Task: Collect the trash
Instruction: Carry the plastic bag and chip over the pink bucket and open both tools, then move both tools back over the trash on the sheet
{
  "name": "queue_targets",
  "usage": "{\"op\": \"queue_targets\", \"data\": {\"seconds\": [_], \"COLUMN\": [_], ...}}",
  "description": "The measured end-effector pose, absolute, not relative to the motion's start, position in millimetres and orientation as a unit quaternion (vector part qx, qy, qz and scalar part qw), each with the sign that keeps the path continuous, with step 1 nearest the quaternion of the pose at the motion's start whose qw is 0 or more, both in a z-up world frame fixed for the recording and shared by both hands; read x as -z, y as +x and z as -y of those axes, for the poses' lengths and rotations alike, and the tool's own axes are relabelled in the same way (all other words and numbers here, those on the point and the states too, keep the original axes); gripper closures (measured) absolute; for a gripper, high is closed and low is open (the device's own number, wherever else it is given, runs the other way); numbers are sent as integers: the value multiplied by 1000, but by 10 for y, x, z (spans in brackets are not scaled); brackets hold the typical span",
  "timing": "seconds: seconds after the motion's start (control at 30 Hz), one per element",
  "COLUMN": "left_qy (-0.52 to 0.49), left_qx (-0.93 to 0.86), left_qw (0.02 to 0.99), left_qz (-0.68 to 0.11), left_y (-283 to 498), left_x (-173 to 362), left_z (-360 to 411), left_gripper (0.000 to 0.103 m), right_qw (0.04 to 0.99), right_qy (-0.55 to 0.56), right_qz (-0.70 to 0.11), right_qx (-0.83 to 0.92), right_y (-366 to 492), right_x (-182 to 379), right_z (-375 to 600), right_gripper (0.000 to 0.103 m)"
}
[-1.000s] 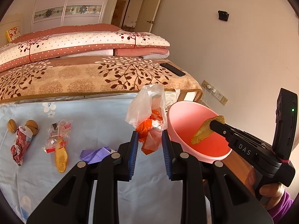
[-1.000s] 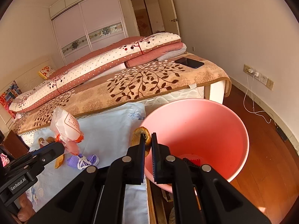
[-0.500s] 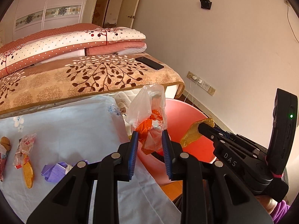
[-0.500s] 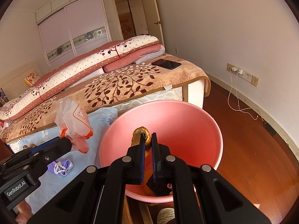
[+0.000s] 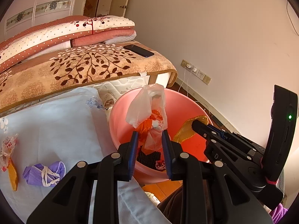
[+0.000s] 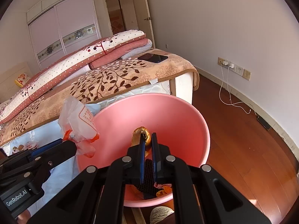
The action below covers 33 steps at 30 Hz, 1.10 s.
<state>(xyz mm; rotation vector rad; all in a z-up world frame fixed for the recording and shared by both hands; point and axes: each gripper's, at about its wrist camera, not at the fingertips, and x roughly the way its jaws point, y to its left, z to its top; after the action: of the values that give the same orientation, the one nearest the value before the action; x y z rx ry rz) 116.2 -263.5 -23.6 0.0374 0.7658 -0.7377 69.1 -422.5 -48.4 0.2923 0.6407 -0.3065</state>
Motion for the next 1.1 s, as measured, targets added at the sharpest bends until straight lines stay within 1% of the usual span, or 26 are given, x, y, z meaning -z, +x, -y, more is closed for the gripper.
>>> {"op": "queue_targets", "data": {"seconds": [0.1, 0.13, 0.17, 0.2, 0.27, 0.33, 0.4, 0.53, 0.77, 1.0, 1.1], "left_qy": [17, 16, 16, 15, 13, 10, 8, 1, 2, -8, -10], "left_qx": [353, 354, 354, 352, 350, 347, 345, 343, 330, 303, 292], "left_qw": [863, 862, 861, 861, 860, 860, 859, 860, 870, 884, 891], "left_qz": [-362, -363, -365, -367, -371, -375, -377, -378, -367, -356, -349], "left_y": [1157, 1159, 1164, 1171, 1185, 1197, 1204, 1198, 1153, 1085, 1044], "left_x": [229, 227, 226, 228, 231, 236, 239, 231, 190, 125, 86], "left_z": [2660, 2668, 2676, 2680, 2685, 2677, 2662, 2612, 2463, 2137, 1974], "left_gripper": [77, 75, 75, 75, 75, 75, 74, 72, 72, 72, 72], "right_qw": [927, 927, 927, 927, 928, 930, 930, 931, 934, 937, 937], "right_qy": [143, 144, 146, 146, 147, 146, 143, 143, 142, 159, 159], "right_qz": [-312, -312, -311, -310, -307, -303, -301, -300, -296, -296, -302], "right_qx": [152, 151, 150, 150, 151, 152, 154, 155, 143, 97, 75], "right_y": [694, 693, 690, 689, 682, 673, 665, 649, 587, 498, 486], "right_x": [485, 487, 489, 489, 482, 466, 459, 448, 385, 290, 264], "right_z": [4240, 4249, 4257, 4264, 4272, 4278, 4276, 4270, 4144, 3856, 3673], "right_gripper": [97, 97, 96, 94, 83, 77, 76, 70, 69, 69, 65]}}
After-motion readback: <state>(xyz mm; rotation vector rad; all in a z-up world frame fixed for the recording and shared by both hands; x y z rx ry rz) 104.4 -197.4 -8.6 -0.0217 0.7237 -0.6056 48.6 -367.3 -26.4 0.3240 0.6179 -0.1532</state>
